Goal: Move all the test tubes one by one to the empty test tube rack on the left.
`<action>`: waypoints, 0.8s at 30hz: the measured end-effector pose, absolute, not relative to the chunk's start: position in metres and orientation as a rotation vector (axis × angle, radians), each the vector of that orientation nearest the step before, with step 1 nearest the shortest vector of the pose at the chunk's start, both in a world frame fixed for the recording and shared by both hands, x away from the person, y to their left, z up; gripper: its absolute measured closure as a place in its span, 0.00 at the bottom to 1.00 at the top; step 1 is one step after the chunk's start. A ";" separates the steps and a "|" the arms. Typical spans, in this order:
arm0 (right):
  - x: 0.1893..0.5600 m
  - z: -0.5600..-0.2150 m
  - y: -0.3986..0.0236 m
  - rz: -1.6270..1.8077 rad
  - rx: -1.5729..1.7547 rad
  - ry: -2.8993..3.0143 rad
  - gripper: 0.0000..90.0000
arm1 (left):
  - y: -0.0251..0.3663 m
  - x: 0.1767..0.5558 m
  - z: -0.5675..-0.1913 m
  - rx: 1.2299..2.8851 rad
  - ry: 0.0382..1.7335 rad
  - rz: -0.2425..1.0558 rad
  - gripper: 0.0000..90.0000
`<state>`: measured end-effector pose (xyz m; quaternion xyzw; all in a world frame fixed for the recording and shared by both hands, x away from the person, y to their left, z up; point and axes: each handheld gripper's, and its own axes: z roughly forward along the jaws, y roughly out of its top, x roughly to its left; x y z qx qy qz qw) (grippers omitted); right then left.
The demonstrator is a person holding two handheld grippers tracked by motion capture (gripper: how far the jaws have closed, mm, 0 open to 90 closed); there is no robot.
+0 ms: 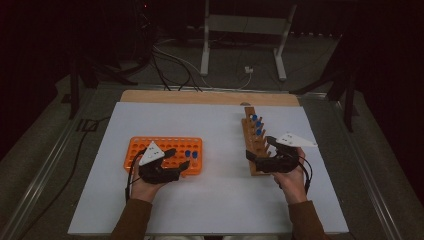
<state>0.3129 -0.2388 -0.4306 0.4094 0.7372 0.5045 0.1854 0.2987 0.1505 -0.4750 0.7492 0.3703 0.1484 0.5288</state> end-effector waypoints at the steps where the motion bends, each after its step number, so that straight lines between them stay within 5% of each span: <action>1: 0.314 -0.431 -0.239 1.403 1.148 2.076 0.00 | 0.152 0.299 -0.474 1.777 0.894 0.350 0.21; 6: 0.321 -0.434 -0.242 1.374 1.151 2.072 0.00 | 0.157 0.299 -0.470 1.762 0.924 0.364 0.01; 13: 0.337 -0.442 -0.244 1.333 1.203 2.084 0.08 | 0.162 0.298 -0.468 1.751 0.945 0.381 0.01; 24: 0.361 -0.453 -0.243 1.235 1.208 2.103 0.47 | 0.169 0.298 -0.467 1.740 0.988 0.387 0.01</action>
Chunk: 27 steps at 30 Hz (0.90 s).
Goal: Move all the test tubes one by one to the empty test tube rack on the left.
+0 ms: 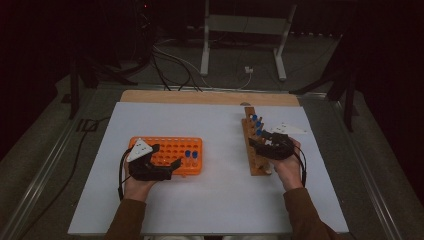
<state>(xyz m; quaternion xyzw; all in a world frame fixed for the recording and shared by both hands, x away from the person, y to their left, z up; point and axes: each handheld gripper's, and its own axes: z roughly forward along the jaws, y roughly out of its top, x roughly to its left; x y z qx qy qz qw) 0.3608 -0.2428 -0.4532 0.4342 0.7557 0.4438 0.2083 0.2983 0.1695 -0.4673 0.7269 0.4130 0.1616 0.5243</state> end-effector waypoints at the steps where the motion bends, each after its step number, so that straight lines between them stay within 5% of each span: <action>1: 0.362 -0.454 -0.242 1.214 1.209 2.095 0.51 | 0.170 0.298 -0.467 1.740 0.989 0.385 0.01; 6: 0.365 -0.458 -0.244 1.206 1.224 2.072 0.68 | 0.169 0.298 -0.467 1.751 0.988 0.390 0.01; 15: 0.368 -0.460 -0.241 1.166 1.203 2.073 0.82 | 0.168 0.298 -0.467 1.764 0.985 0.394 0.01; 27: 0.372 -0.461 -0.239 1.176 1.236 2.052 0.81 | 0.169 0.298 -0.466 1.768 0.978 0.392 0.01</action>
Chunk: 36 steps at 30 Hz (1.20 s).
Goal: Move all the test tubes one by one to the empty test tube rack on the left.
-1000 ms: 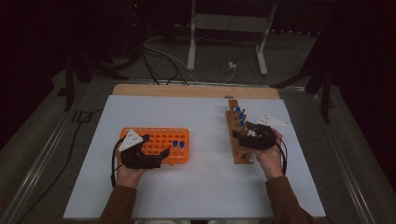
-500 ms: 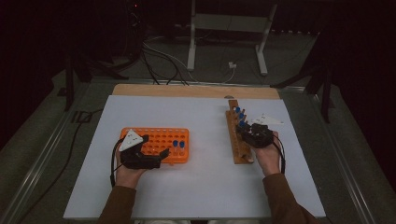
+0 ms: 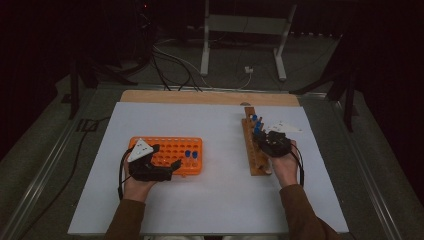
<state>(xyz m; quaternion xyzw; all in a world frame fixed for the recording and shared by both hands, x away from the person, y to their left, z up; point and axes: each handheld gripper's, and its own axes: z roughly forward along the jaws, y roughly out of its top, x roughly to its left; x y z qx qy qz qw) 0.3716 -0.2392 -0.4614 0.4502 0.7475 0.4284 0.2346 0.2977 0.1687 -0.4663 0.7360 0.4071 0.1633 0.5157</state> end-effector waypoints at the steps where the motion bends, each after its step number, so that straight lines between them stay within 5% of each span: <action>1: 0.372 -0.462 -0.239 1.177 1.236 2.050 0.81 | 0.169 0.298 -0.466 1.768 0.977 0.393 0.01; 36: 0.365 -0.437 -0.241 1.209 1.200 1.994 0.85 | 0.170 0.297 -0.465 1.786 0.934 0.384 0.01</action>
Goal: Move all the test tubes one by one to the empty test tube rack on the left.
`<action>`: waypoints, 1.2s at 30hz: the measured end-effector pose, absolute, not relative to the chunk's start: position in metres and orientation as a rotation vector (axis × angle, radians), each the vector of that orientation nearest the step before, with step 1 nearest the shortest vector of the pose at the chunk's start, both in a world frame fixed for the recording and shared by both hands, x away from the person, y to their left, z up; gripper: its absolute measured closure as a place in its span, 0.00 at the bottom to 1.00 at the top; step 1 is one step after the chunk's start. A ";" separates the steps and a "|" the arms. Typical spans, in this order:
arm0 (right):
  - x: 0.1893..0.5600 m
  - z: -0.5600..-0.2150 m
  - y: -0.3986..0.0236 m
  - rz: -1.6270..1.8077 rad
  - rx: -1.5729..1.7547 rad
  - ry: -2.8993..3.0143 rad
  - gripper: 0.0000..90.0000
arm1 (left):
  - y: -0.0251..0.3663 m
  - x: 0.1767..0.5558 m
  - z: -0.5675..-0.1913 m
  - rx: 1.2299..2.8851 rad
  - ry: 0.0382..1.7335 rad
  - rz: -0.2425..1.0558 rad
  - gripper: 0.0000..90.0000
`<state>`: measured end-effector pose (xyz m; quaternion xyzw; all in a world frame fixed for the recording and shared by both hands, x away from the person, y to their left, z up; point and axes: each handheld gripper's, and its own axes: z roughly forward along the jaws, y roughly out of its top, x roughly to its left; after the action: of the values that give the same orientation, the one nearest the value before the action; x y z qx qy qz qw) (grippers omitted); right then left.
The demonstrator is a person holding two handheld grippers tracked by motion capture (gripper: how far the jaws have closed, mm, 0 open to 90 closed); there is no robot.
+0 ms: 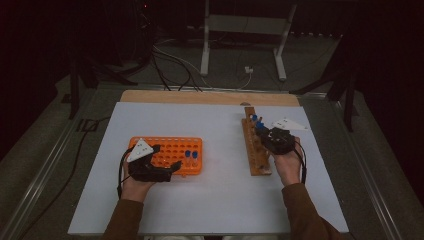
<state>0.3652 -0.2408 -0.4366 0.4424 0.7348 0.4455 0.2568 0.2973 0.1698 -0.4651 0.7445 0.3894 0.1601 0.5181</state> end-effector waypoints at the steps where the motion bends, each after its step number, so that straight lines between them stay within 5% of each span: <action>1: 0.365 -0.436 -0.241 1.208 1.199 1.994 0.85 | 0.170 0.297 -0.465 1.784 0.933 0.390 0.01; 36: 0.347 -0.400 -0.231 1.291 1.085 2.006 0.85 | 0.168 0.295 -0.462 1.779 0.902 0.444 0.01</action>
<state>0.3474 -0.2312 -0.3998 0.4001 0.7397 0.4760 0.2574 0.2949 0.1684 -0.4621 0.7425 0.3767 0.1853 0.5220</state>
